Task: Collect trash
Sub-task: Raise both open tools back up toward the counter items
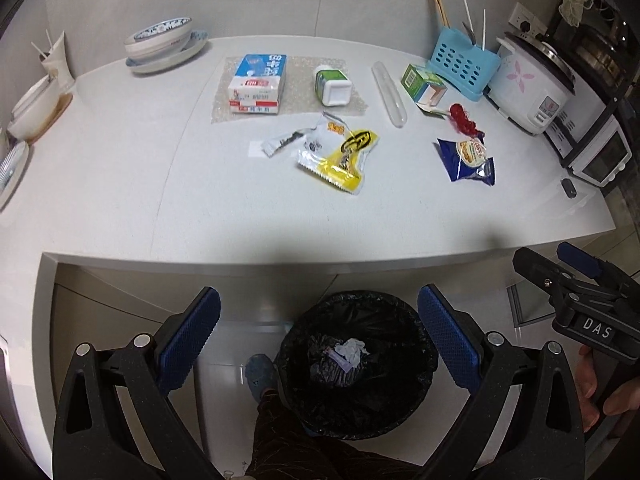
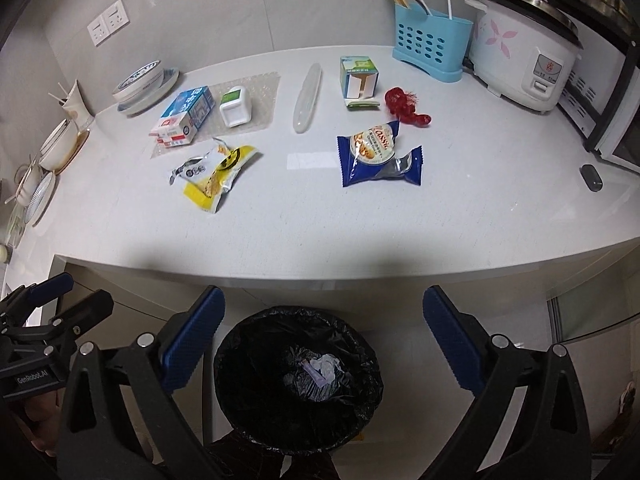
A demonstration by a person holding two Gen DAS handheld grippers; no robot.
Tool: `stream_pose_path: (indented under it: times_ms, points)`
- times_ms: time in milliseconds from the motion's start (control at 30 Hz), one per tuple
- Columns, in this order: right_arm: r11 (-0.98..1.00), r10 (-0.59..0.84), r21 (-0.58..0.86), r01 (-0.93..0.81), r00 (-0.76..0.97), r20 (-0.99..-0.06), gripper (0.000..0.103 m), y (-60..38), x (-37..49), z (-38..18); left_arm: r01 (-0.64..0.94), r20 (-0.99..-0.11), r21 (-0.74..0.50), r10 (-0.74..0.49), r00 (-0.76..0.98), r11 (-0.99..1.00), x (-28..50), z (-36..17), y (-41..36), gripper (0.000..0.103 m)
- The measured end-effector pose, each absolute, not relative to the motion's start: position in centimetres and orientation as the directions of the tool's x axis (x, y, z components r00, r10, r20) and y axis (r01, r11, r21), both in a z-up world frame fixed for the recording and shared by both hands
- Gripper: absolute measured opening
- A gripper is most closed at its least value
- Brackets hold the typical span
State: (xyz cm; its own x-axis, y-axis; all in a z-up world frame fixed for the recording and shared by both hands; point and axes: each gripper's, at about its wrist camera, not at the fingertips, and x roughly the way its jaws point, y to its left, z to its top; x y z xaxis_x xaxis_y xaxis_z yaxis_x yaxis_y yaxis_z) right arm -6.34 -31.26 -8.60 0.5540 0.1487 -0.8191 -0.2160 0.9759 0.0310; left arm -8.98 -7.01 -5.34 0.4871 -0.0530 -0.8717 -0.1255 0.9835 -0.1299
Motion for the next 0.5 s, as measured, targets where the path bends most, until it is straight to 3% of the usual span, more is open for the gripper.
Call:
stream_pose_path:
  times_ms: [500]
  points:
    - [0.988,0.088,0.006,-0.152,0.535,-0.840,0.095,-32.4,0.4,-8.6,-0.097,-0.884,-0.121,-0.063,0.463,0.988,-1.8,-5.9,-5.7,0.097]
